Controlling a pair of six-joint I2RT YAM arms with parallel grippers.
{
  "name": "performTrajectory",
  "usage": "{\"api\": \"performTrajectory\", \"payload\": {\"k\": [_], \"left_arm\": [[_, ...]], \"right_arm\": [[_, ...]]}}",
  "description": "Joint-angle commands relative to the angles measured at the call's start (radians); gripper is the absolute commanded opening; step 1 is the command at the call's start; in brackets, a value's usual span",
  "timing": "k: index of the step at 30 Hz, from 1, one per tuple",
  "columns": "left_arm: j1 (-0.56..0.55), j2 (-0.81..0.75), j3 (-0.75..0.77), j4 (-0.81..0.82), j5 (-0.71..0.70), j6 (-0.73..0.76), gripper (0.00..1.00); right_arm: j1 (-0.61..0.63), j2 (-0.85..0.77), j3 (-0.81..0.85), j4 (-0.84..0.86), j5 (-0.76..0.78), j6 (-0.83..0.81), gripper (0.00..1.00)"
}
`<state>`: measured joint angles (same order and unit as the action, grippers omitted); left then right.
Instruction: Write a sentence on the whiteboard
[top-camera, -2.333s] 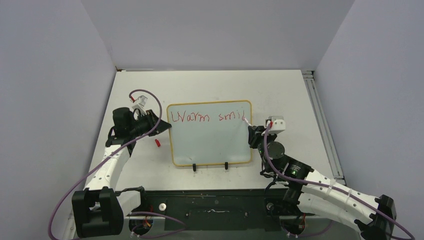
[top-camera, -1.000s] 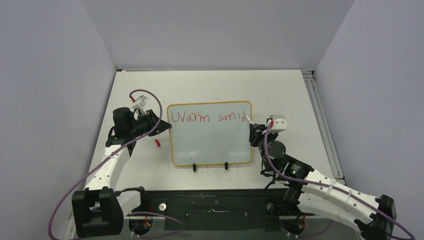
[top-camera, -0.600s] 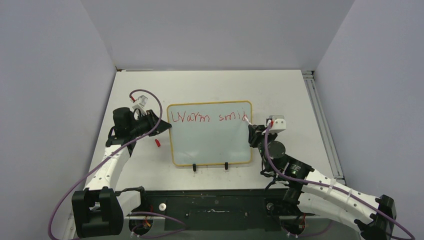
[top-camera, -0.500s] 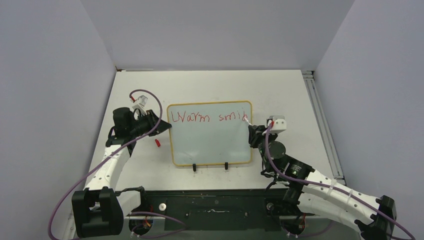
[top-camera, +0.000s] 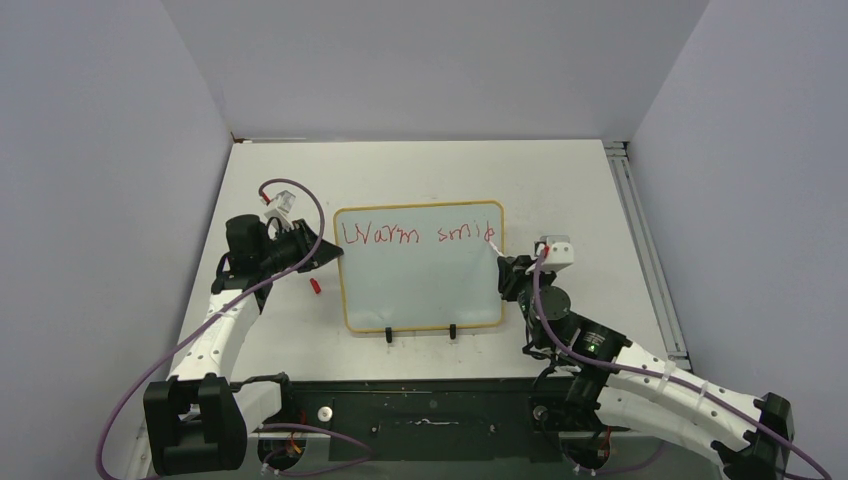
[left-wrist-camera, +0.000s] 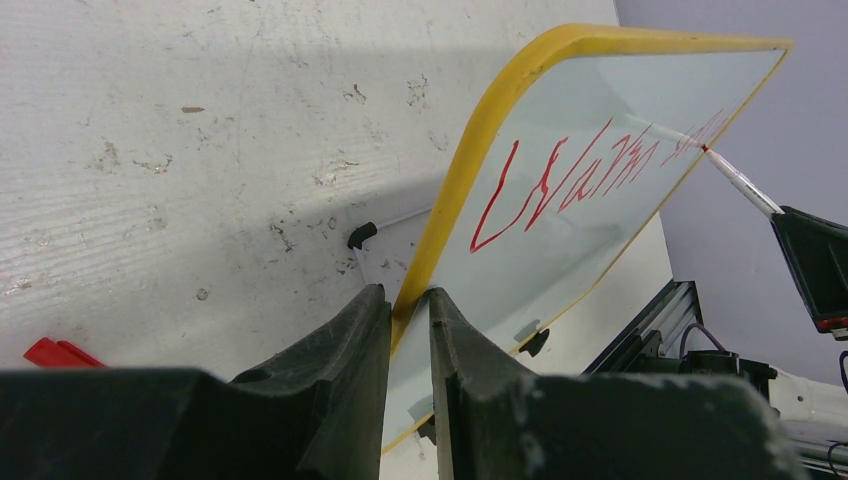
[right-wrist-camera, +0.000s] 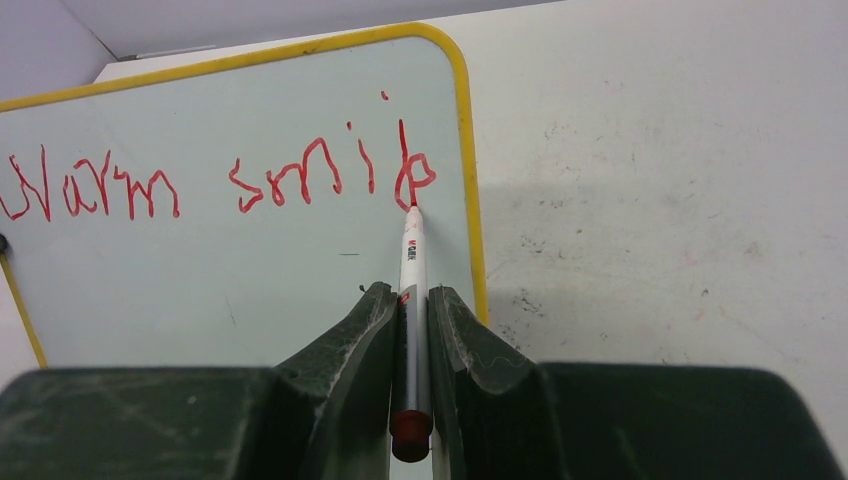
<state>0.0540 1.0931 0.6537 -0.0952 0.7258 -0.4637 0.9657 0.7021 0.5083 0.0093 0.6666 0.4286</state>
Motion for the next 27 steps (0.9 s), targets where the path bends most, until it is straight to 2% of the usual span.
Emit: {"api": "performTrajectory", "payload": {"k": [1,20,27], "left_arm": [[-0.003,-0.021,0.046,0.008,0.013,0.010,0.19],[-0.003,-0.020,0.047,0.005,0.008,0.010,0.19],[-0.003,-0.020,0.046,0.005,0.007,0.011,0.19]], "right_arm": [[0.007,-0.013,-0.008,-0.041,0.036,0.010,0.05],[0.010,-0.017,-0.001,-0.065,0.077,0.014,0.05],[0.012,-0.048,0.006,-0.031,-0.008,-0.023,0.05]]}}
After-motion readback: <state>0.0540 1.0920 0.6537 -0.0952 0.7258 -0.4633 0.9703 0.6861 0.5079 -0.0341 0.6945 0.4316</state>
